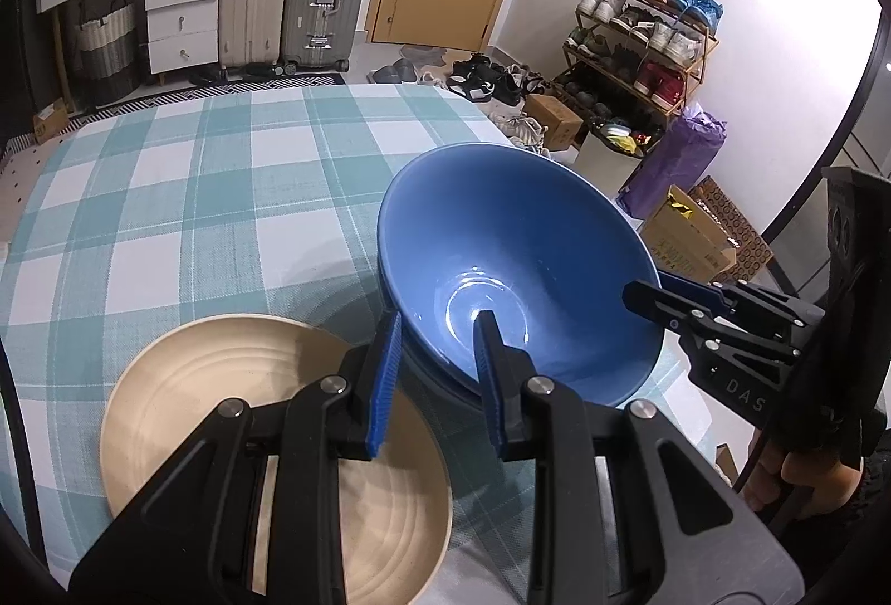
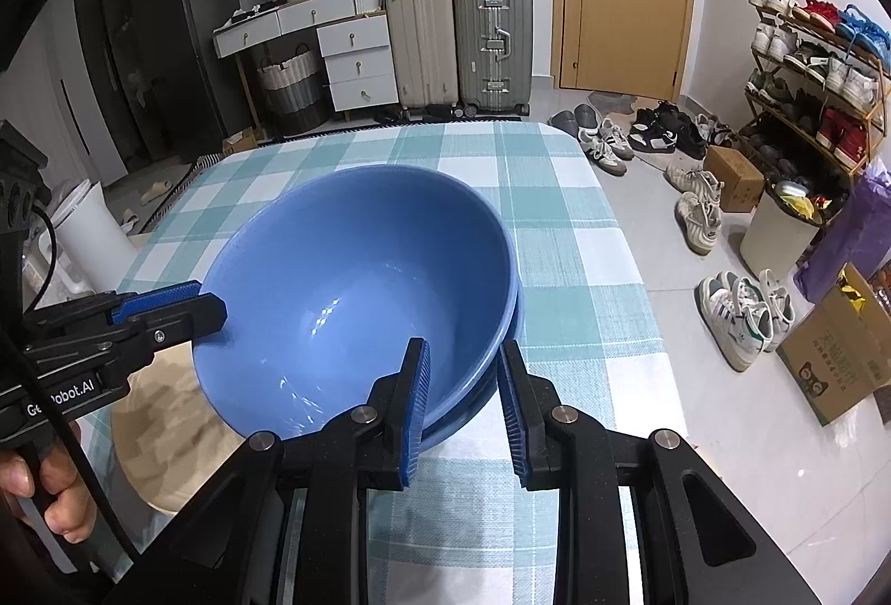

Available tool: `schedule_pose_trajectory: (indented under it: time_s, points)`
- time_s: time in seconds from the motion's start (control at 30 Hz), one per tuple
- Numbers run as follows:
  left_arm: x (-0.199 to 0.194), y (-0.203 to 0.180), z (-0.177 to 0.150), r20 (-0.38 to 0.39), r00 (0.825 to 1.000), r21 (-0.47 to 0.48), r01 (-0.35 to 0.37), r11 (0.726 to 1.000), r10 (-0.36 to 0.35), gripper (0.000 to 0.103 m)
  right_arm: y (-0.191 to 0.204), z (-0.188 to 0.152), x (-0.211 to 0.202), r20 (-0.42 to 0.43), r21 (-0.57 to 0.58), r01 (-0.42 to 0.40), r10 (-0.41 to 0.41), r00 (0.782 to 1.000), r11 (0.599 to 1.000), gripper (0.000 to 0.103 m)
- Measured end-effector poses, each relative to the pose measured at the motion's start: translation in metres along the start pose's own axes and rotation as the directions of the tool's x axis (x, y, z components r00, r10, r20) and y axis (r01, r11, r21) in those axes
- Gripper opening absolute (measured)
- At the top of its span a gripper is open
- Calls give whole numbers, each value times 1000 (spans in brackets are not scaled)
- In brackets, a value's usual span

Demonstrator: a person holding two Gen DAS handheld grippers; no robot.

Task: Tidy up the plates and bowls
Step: 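Lower the held bowl into the nested bowls and open both tools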

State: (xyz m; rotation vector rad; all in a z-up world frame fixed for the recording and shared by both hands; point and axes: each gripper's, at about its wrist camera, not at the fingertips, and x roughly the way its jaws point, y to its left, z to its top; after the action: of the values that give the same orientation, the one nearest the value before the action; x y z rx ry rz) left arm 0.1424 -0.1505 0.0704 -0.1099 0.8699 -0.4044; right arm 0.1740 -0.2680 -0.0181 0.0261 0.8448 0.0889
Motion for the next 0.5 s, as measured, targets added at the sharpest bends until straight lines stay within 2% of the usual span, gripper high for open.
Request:
schedule_pose_trajectory:
  time_s: [0.5]
  points:
    - [19, -7, -3, -17, 999, 36, -42, 998, 43, 24, 6, -7, 9, 2, -53, 67, -67, 998, 996, 25]
